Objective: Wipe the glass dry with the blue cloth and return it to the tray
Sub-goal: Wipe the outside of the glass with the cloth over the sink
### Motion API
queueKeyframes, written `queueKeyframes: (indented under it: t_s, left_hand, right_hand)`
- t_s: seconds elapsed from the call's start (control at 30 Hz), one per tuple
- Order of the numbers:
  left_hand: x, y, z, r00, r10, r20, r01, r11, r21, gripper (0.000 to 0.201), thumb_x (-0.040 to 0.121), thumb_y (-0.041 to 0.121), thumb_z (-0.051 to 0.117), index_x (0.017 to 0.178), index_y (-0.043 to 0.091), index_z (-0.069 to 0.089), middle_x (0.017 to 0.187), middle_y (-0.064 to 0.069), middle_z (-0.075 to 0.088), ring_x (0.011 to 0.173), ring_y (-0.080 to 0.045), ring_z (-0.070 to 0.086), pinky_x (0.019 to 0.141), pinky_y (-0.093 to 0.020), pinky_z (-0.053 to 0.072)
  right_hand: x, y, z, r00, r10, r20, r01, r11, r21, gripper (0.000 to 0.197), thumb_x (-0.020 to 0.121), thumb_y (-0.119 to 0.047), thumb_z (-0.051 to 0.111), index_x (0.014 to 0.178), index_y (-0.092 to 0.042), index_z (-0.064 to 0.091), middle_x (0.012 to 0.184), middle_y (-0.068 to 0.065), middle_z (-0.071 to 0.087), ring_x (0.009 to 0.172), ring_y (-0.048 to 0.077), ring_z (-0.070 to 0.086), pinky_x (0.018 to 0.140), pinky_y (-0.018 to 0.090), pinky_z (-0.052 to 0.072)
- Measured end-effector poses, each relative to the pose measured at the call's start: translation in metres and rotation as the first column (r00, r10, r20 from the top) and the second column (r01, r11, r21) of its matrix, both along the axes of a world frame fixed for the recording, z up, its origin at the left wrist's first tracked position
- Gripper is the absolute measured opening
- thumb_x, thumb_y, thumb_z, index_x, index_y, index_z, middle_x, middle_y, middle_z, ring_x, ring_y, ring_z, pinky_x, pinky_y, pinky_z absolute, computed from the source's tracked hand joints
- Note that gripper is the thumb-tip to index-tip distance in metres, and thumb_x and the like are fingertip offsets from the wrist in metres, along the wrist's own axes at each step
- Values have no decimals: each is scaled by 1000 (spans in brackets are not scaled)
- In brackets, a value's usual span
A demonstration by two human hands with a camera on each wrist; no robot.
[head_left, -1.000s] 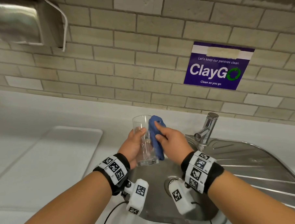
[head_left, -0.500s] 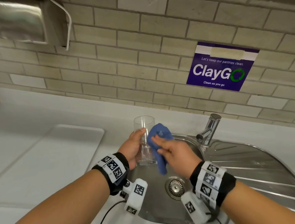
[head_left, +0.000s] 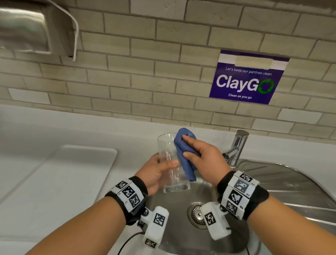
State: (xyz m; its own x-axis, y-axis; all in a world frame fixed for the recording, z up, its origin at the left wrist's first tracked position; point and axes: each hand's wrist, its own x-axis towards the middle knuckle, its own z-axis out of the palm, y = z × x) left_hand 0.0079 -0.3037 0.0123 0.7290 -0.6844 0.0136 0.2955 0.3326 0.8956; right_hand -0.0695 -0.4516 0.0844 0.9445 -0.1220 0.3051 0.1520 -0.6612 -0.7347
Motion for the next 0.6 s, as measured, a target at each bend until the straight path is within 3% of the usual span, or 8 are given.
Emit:
queueKeyframes:
  t_s: [0.07,0.17,0.23,0.3,0.4,0.47,0.6]
  left_hand:
    - [-1,-1,-5,999,26,-40,-27,1000,-16,79,67,26,85,131,-7,53,128,-35,58,106,-38,64,92,-52,54]
    - [-8,-7,-6,990,58,-126,-61,998,-22,42,84,33,65,120,11,67,114,-22,70,94,-32,71,82,-45,58]
    - [-7,-10,-8,986,87,-142,-86,996,15,43,94,40,56,124,11,66,109,-20,72,89,-29,73,78,-41,59]
    - [-4,-7,-8,982,131,-139,-126,991,49,48,96,44,50,124,8,66,108,-21,70,87,-29,71,77,-38,57]
    - [3,0,-10,979,149,-140,-146,989,37,69,86,51,59,130,-2,59,113,-26,66,91,-31,67,73,-35,57]
    - [-1,0,-13,987,120,-107,-119,993,20,84,74,49,69,134,-7,51,108,-26,64,85,-31,68,68,-35,58]
    - [-7,-7,-12,997,2,-82,-6,999,-51,66,76,41,71,127,1,59,103,-23,68,83,-33,70,76,-44,60]
  right_hand:
    - [-2,1,4,1000,-12,15,11,999,34,57,82,-15,65,133,-23,42,130,-3,55,117,8,50,97,17,34]
    - [-1,7,5,999,-17,46,24,987,-157,52,84,-21,62,133,-19,43,140,-1,46,129,10,40,104,16,24]
    - [-4,14,3,998,-2,56,16,968,-250,49,88,-21,56,134,-19,40,147,-1,36,136,9,29,107,15,16]
    - [-14,22,-9,999,35,39,-23,959,-281,48,89,-17,54,135,-19,39,147,-3,35,134,6,29,107,14,14]
    - [-30,30,-30,993,114,-42,-121,942,-312,48,90,-13,52,136,-18,37,147,-3,34,137,10,29,108,12,12]
    - [-25,23,-30,995,72,-65,-85,967,-240,46,91,-13,50,135,-17,39,146,0,38,135,14,34,109,15,17]
    - [-3,9,-7,992,-76,-97,83,994,75,40,92,-14,48,131,-19,45,128,7,57,120,22,52,102,26,38]
